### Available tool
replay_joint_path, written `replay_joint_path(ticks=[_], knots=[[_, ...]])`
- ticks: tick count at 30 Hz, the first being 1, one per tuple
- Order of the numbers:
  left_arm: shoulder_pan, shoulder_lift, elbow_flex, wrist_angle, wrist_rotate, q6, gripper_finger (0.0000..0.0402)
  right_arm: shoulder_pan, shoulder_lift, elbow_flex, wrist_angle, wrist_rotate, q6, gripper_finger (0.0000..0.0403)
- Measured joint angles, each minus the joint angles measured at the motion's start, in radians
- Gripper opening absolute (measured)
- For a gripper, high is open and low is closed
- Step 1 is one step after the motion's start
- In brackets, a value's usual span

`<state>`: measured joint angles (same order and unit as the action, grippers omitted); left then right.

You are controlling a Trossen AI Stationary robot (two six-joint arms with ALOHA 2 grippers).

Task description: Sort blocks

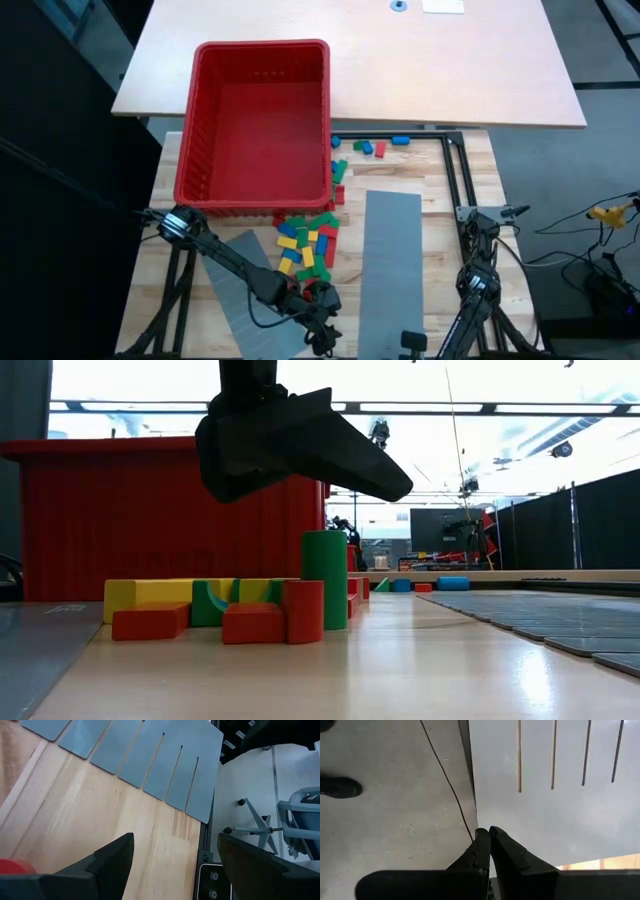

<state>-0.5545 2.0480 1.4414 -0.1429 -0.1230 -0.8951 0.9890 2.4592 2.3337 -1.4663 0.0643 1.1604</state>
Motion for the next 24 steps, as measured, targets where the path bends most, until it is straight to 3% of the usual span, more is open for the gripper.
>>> replay_joint_path(ticks=[4,14,18,24], knots=[[0.0,0.0,0.0,0.0,0.0,0.0,0.0275,0.013,0.0,0.0,0.036,0.016,-0.045,0.0052],[0.0,0.0,0.0,0.0,0.0,0.001,0.0275,0.016,-0.002,-0.047,0.039,0.041,-0.032,0.0254],[0.0,0.0,0.0,0.0,0.0,0.011,0.0275,0.016,-0.002,-0.089,0.106,0.0,-0.034,0.0269],[-0.002,0.0,0.0,0.0,0.0,0.014,0.0275,0.017,-0.002,-0.129,0.136,-0.019,-0.038,0.0251]])
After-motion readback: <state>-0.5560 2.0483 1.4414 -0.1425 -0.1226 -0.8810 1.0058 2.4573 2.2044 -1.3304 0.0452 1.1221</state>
